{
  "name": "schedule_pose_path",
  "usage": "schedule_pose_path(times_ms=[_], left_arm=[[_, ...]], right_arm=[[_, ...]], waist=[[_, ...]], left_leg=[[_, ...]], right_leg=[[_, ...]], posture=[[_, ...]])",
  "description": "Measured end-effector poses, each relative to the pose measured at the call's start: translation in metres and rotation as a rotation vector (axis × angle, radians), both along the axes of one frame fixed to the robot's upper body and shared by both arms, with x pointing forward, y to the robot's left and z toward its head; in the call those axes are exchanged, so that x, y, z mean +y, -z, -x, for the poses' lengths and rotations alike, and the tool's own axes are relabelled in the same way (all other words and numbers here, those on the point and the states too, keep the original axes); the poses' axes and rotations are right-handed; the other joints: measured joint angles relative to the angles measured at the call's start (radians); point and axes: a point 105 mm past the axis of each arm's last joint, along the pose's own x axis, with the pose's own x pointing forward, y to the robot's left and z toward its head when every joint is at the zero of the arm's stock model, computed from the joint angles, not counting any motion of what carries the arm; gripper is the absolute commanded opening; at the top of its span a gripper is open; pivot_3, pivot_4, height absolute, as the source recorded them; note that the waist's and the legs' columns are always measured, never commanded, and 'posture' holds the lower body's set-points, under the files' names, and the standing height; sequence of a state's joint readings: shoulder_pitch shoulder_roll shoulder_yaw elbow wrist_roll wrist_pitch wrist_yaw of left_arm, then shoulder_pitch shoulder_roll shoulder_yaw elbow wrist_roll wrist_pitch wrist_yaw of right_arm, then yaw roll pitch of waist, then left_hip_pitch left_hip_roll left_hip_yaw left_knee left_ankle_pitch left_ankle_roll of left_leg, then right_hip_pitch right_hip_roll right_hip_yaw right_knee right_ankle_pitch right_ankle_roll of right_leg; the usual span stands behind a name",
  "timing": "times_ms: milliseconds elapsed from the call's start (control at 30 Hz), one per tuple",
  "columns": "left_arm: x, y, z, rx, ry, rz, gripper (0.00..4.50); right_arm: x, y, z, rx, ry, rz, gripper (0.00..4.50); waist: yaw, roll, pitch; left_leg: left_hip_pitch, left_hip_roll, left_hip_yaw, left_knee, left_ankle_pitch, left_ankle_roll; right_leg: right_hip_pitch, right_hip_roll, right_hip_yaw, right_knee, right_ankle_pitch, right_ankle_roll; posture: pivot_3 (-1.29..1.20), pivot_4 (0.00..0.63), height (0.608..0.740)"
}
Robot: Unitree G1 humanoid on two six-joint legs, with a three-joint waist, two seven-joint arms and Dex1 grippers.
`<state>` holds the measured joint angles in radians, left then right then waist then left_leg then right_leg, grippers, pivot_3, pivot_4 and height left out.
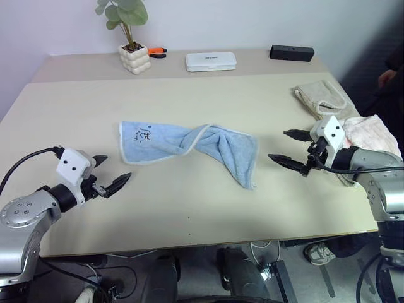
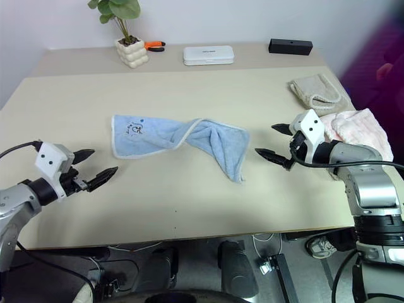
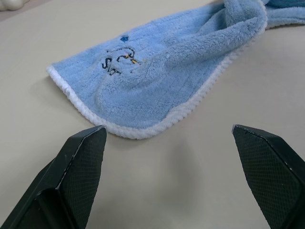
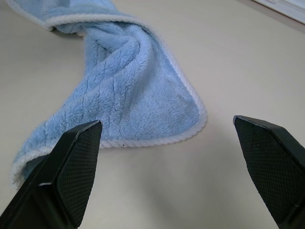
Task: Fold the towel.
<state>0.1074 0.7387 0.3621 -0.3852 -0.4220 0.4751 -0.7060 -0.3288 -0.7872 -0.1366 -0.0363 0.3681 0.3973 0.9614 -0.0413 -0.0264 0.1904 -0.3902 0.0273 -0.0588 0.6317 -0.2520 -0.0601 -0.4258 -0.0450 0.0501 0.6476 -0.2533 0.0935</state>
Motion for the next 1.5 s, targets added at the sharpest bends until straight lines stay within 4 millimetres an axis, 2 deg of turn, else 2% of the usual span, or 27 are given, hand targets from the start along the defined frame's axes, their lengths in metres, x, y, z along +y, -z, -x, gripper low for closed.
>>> schedule_pose_path(times_ms=[267, 400, 533, 733, 1000, 1167, 1333, 1500], left_arm=[[-0.003, 0.004, -0.005, 0.01, 0.003, -0.003, 4.31], [-0.004, 0.002, -0.008, 0.003, 0.012, -0.004, 4.31], [-0.01, 0.012, -0.007, 0.038, 0.035, 0.002, 4.31], [-0.012, 0.007, -0.01, 0.02, 0.046, 0.002, 4.31], [-0.036, 0.016, -0.011, 0.062, 0.203, -0.085, 4.31], [-0.032, 0.024, -0.029, 0.039, 0.205, -0.248, 4.31], [-0.017, 0.031, -0.049, 0.039, 0.162, -0.309, 4.31], [-0.005, 0.027, -0.066, -0.003, 0.149, -0.353, 4.31]], right_arm=[[0.01, 0.008, -0.002, 0.015, -0.001, -0.033, 4.5], [0.012, 0.003, -0.004, 0.004, 0.0, -0.034, 4.5], [0.013, 0.007, 0.0, 0.022, 0.0, -0.037, 4.5], [0.012, 0.007, 0.0, 0.021, 0.011, -0.036, 4.5], [0.014, 0.011, 0.008, 0.022, 0.02, -0.033, 4.5], [0.016, 0.011, 0.012, 0.027, 0.026, -0.042, 4.5], [0.019, 0.01, 0.014, 0.013, 0.036, -0.045, 4.5], [0.022, 0.01, 0.015, 0.005, 0.052, -0.06, 4.5]], waist=[[0.0, 0.0, 0.0], [0.0, 0.0, 0.0], [0.0, 0.0, 0.0], [0.0, 0.0, 0.0], [0.003, 0.0, 0.0], [0.003, 0.0, 0.0], [0.001, 0.0, 0.0], [0.002, 0.0, 0.0]], left_leg=[[0.0, 0.0, 0.0, 0.0, 0.0, 0.0], [0.0, 0.0, 0.0, 0.0, 0.0, 0.0], [0.0, 0.0, 0.0, 0.0, 0.0, 0.0], [0.0, 0.0, 0.0, 0.0, 0.0, 0.0], [0.0, 0.0, 0.0, 0.001, 0.0, 0.0], [0.0, 0.0, 0.0, 0.0, 0.0, 0.0], [0.0, 0.0, 0.0, 0.0, 0.0, 0.0], [0.0, 0.0, 0.0, 0.001, 0.0, 0.0]], right_leg=[[0.0, 0.0, 0.0, 0.0, 0.0, 0.0], [0.0, 0.0, 0.0, 0.0, 0.0, 0.0], [0.0, 0.0, 0.0, 0.0, 0.0, 0.0], [0.0, 0.0, 0.0, 0.0, 0.0, 0.0], [0.0, 0.0, 0.0, 0.0, 0.0, 0.0], [0.0, 0.0, 0.0, 0.0, 0.0, 0.0], [0.0, 0.0, 0.0, 0.001, 0.0, 0.0], [0.0, 0.0, 0.0, 0.001, 0.0, 0.0]], posture=[[0.0, 0.15, 0.737], [0.0, 0.15, 0.737], [0.0, 0.15, 0.737], [0.0, 0.15, 0.737], [0.0, 0.15, 0.737], [0.0, 0.15, 0.737], [0.0, 0.15, 0.737], [0.0, 0.15, 0.737]])
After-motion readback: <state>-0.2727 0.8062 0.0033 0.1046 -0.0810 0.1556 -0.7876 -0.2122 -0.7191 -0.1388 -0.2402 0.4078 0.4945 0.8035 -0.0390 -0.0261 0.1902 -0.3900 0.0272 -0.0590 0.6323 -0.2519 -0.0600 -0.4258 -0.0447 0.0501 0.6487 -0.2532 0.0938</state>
